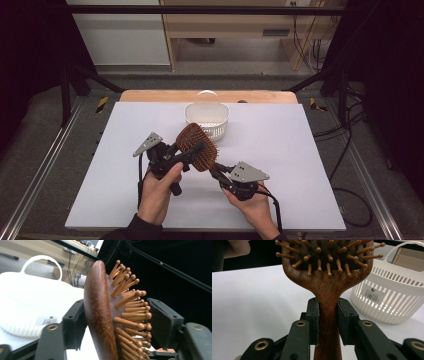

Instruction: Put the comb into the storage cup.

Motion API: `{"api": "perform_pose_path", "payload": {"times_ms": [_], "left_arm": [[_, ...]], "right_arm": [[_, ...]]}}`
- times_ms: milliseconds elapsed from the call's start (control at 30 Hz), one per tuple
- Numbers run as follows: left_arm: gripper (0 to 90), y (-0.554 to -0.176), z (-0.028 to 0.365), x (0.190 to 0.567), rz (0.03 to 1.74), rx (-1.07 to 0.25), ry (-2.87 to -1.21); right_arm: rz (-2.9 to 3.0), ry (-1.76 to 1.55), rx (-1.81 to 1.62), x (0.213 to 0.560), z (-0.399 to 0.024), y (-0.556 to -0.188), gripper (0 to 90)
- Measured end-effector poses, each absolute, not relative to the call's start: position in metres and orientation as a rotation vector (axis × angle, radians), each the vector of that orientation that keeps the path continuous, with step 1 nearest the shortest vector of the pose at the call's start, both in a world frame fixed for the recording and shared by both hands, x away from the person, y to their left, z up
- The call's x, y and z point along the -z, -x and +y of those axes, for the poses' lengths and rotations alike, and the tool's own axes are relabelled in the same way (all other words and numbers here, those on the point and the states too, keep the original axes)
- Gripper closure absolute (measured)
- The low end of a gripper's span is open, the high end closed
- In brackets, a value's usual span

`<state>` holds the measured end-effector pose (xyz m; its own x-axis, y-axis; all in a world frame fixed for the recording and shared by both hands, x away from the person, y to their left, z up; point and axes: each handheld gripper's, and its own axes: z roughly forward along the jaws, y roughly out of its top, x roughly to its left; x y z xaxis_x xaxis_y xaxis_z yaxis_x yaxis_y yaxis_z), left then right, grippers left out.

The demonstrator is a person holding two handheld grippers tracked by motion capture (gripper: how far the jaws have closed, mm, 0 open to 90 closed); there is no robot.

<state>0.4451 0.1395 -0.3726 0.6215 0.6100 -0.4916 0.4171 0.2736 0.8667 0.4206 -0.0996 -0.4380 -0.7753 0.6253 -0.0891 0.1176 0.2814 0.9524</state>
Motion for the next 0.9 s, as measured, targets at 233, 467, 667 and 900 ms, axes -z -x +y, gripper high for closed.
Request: {"api": "perform_pose_path", "payload": {"times_ms": [233, 467, 667, 900], "left_arm": [[42.6, -0.4440, 0.1393, 0.3724, 0.986, -0.166, -1.327], [49.0, -0.4409, 0.1379, 0.3725, 0.995, -0.166, -1.317], [51.0, -0.4401, 0.1370, 0.3724, 0.996, -0.164, -1.304], [51.3, -0.4404, 0.1377, 0.3731, 0.978, -0.198, -1.329]], "right_arm": [[2.106, -0.664, -1.508, 0.4390, -0.0988, -0.4207, 72.8], [2.115, -0.667, -1.512, 0.4411, -0.0973, -0.4211, 72.6], [2.115, -0.670, -1.510, 0.4411, -0.0964, -0.4214, 72.5], [2.127, -0.686, -1.524, 0.4427, -0.0954, -0.4244, 62.7]]}}
